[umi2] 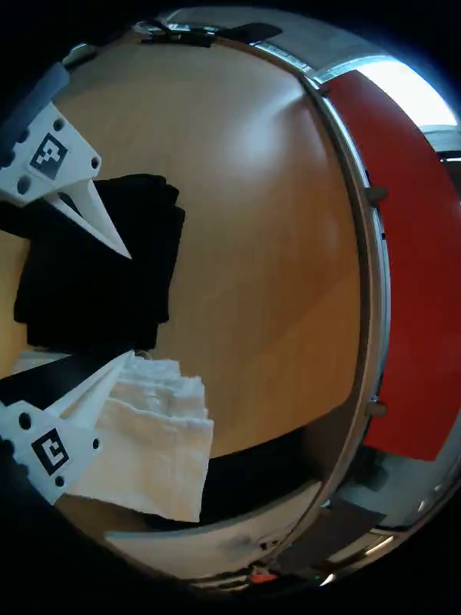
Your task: Fold towel
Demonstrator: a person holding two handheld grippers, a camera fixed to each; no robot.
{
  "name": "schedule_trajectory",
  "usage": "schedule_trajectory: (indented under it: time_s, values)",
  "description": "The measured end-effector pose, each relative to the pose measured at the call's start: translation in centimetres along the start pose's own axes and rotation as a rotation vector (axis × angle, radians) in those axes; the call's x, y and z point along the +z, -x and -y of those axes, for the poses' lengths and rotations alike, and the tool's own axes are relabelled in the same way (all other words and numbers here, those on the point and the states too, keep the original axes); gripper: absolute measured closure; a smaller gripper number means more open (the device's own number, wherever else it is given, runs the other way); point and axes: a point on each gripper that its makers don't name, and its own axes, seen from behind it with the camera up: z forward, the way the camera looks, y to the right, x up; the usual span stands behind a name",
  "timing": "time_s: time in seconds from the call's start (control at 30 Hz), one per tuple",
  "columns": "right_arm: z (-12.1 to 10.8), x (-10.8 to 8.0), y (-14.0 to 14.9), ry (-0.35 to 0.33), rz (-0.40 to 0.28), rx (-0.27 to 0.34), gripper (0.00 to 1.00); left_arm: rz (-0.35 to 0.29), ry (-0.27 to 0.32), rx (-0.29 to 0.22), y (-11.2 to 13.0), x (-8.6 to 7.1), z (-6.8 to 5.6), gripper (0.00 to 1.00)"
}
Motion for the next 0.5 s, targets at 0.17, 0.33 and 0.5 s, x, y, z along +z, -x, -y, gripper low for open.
schedule_trajectory:
  time_s: [0.17, 0.33, 0.5]
  values:
    - [-0.16, 0.37, 0.22, 0.0, 0.012, -0.002, 0.43, 0.003, -0.004, -0.001, 0.1, -0.1, 0.05, 0.07]
    - [-0.06, 0.76, 0.34, -0.01, 0.019, 0.007, 0.56, 0.006, -0.005, 0.0, 0.16, -0.11, 0.09, 0.06]
    - [0.13, 1.04, 0.58, -0.019, 0.024, 0.006, 0.74, 0.008, -0.007, 0.003, 0.2, -0.11, 0.11, 0.07]
